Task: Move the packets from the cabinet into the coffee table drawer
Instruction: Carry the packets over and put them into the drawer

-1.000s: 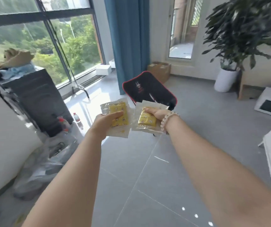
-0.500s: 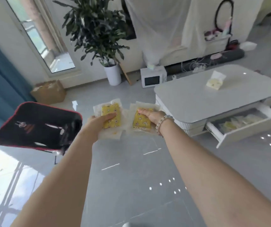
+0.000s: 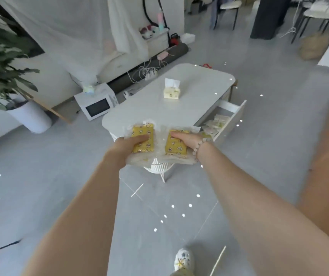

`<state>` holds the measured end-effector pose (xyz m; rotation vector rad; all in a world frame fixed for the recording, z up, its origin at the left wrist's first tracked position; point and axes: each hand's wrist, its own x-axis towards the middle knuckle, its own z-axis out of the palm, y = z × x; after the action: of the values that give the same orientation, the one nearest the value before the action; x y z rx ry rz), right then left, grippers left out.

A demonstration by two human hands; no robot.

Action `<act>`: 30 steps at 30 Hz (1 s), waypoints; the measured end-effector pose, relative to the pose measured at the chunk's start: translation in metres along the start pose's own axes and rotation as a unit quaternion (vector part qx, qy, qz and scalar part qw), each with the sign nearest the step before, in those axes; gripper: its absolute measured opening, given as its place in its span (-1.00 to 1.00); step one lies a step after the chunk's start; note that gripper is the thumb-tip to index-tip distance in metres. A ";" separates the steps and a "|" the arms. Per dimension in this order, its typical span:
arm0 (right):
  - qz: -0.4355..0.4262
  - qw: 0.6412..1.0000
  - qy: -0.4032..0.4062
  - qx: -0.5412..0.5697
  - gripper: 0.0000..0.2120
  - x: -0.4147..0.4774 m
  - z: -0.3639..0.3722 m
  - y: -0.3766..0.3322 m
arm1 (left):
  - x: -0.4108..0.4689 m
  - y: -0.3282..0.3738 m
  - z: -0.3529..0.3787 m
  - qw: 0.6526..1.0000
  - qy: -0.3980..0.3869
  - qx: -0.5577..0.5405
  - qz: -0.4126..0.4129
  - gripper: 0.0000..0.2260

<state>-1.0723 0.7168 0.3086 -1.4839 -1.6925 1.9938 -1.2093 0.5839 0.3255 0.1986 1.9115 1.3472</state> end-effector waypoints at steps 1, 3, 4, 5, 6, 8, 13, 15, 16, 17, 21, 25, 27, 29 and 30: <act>0.005 1.000 0.003 0.019 -0.59 0.013 -0.007 -0.007 | 0.017 0.012 0.011 1.000 -0.015 0.013 -0.002 -0.73; 0.016 0.998 0.024 0.063 -0.56 0.031 -0.025 -0.023 | 0.050 0.037 0.035 0.998 -0.051 0.035 -0.003 -0.79; 0.021 0.996 0.037 0.078 -0.57 0.040 -0.036 -0.029 | 0.065 0.047 0.047 0.997 -0.068 0.044 -0.002 -0.81; 0.023 0.995 0.053 0.087 -0.61 0.047 -0.047 -0.034 | 0.077 0.057 0.060 0.995 -0.086 0.052 -0.001 -0.83; 0.026 0.993 0.072 0.088 -0.63 0.052 -0.060 -0.038 | 0.089 0.065 0.073 0.993 -0.105 0.059 0.001 -0.83; 0.027 0.989 0.117 0.089 -0.59 0.060 -0.086 -0.045 | 0.109 0.078 0.102 0.987 -0.143 0.069 0.005 -0.82; 0.032 0.979 0.181 0.093 -0.72 0.068 -0.154 -0.052 | 0.137 0.094 0.175 0.968 -0.233 0.095 0.001 -0.78; 0.030 0.971 0.215 0.099 -0.71 0.073 -0.176 -0.054 | 0.145 0.099 0.200 0.961 -0.257 0.104 0.003 -0.78; 0.033 0.968 0.223 0.109 -0.72 0.078 -0.185 -0.054 | 0.150 0.101 0.212 0.958 -0.267 0.110 0.004 -0.79; 0.039 0.965 0.231 0.115 -0.72 0.086 -0.193 -0.053 | 0.154 0.103 0.223 0.955 -0.275 0.115 0.003 -0.82; 0.069 0.959 0.248 0.120 -0.70 0.120 -0.224 -0.050 | 0.174 0.109 0.268 0.947 -0.291 0.134 -0.002 -0.83; 0.068 0.961 0.235 0.127 -0.63 0.164 -0.256 -0.061 | 0.204 0.121 0.314 0.950 -0.287 0.123 -0.008 -0.84; 0.078 0.963 0.227 0.122 -0.56 0.190 -0.279 -0.071 | 0.222 0.130 0.340 0.951 -0.282 0.123 -0.016 -0.81; 0.089 0.965 0.223 0.107 -0.59 0.213 -0.305 -0.084 | 0.240 0.142 0.366 0.953 -0.278 0.121 -0.028 -0.80; 0.093 0.965 0.220 0.103 -0.61 0.226 -0.318 -0.090 | 0.249 0.148 0.379 0.954 -0.274 0.120 -0.033 -0.82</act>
<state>-0.9969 1.1097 0.2884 -1.8855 -1.1691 1.6813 -1.1726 1.0574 0.2747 0.5636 1.5777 0.8894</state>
